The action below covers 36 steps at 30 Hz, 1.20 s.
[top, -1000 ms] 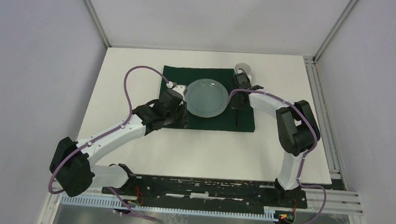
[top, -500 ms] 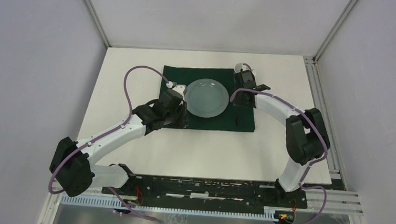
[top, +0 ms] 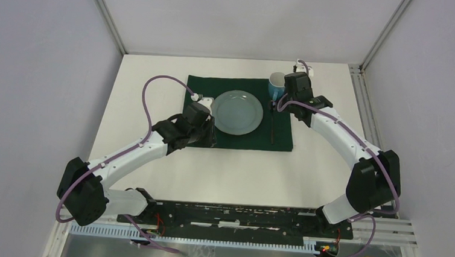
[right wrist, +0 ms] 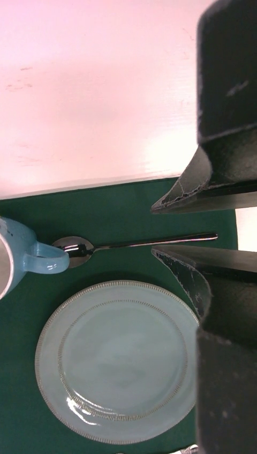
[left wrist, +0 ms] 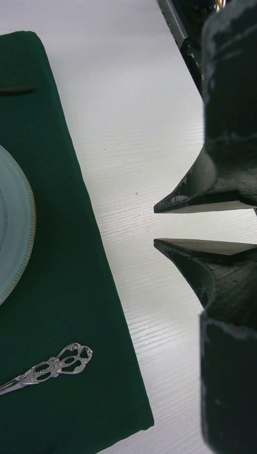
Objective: Set the dinner table for one person
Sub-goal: Place the fork on the napkin.
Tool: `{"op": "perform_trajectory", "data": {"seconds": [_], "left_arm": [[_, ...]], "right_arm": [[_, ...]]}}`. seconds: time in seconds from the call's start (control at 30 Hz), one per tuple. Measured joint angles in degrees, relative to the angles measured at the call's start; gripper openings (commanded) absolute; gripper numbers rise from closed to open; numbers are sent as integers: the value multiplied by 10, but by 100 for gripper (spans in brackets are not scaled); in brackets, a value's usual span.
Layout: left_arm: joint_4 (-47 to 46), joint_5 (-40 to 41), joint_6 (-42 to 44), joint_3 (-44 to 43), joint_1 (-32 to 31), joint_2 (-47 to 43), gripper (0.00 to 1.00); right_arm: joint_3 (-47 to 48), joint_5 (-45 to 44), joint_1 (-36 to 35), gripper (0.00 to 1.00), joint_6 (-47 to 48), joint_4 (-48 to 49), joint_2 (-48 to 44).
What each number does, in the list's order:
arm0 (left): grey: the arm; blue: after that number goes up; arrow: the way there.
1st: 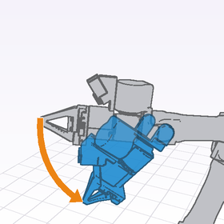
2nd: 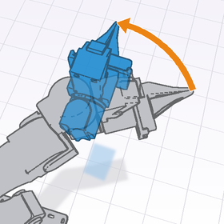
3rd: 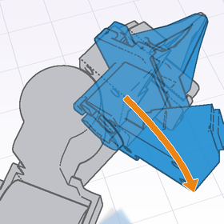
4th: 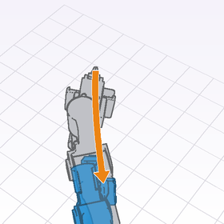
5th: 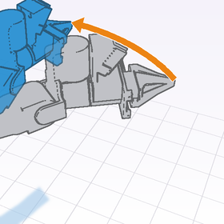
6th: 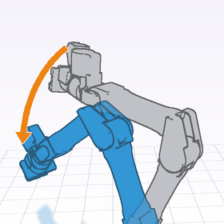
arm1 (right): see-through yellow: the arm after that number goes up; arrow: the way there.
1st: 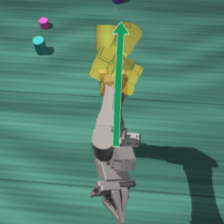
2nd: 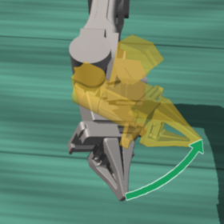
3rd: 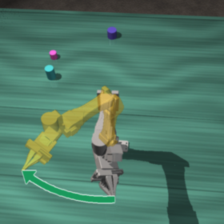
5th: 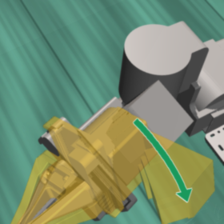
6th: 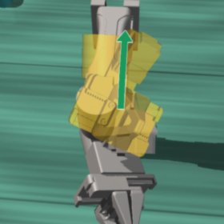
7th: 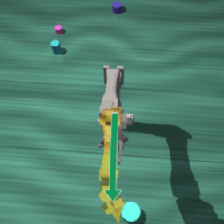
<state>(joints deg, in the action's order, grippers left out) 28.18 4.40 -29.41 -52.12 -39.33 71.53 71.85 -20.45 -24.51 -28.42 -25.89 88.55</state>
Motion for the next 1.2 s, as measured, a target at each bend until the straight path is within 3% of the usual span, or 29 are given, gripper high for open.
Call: {"op": "perform_trajectory", "data": {"seconds": [0.2, 0.73, 1.2], "left_arm": [[0, 0, 0, 0, 0, 0, 30], [0, 0, 0, 0, 1, 1, 30], [0, 0, 0, 0, 1, 13, 30]], "right_arm": [[-19, 1, 3, 27, 0, -3, 5], [-34, 36, 3, 26, -2, 28, 128], [-26, 55, 1, 26, -2, 45, 162]]}}
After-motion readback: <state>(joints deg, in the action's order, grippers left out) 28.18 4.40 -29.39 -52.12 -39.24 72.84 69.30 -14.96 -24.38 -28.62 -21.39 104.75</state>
